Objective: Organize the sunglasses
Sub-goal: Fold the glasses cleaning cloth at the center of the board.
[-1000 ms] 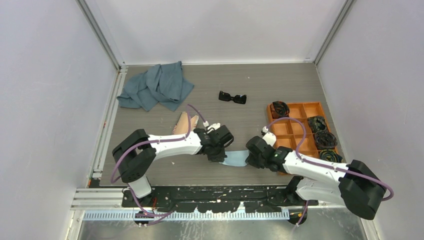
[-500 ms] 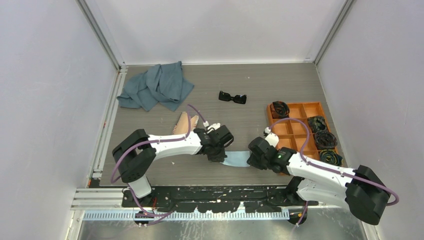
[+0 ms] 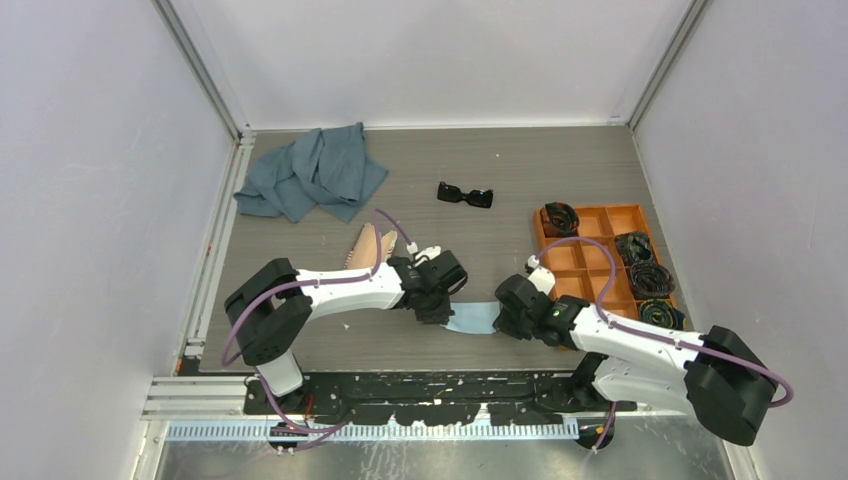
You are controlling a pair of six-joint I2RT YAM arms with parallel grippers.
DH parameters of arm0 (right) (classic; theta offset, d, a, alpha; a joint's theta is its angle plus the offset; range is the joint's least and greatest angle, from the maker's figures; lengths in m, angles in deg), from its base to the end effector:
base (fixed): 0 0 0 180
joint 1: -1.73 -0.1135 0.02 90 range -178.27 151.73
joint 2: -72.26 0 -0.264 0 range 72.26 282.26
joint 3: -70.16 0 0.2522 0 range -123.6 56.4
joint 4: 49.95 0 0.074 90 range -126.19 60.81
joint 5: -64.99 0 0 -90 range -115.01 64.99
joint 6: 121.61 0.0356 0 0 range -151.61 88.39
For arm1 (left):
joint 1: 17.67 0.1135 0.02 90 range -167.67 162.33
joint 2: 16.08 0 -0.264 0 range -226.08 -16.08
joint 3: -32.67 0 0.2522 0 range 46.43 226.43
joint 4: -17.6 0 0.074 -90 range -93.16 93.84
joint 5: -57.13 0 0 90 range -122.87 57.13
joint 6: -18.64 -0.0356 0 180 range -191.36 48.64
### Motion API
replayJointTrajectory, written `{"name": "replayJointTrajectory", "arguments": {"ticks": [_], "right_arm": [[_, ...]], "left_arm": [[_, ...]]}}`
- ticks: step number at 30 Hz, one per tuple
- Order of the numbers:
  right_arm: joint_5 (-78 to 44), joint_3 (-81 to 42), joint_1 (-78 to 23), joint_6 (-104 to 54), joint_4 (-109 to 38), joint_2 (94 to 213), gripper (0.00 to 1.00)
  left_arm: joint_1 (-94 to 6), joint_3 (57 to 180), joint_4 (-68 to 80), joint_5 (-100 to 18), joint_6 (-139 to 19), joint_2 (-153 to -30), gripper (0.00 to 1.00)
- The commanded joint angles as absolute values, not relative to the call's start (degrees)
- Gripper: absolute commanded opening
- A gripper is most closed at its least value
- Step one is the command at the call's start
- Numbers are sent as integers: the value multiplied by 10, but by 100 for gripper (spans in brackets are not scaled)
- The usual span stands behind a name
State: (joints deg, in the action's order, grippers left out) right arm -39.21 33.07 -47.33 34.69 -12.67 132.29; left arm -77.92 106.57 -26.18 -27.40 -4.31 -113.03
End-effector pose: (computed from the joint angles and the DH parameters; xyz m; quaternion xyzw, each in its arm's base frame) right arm 0.1208 0.1259 0.1497 0.1751 0.9434 0.1516 0.2373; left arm 0.1652 -0.2823 0.1762 -0.0676 0.9762 -0.1590 0.1309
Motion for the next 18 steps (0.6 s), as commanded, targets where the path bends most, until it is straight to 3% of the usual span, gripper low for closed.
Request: {"name": "replayJointTrajectory", "arguments": {"ticks": [1,11,18], "right_arm": [[-396,340,-476,351,-125,1320,13],[-413,299,-476,331,-88,1309,3],[-420,267,-477,318,-84,1321,3]], "left_arm": [[-777,1063,-253,-271,-42,-1111,1],[-777,1076,-260,-260,-49,-1106,1],[-770,1092,-268,-255,-60,-1108,1]]}}
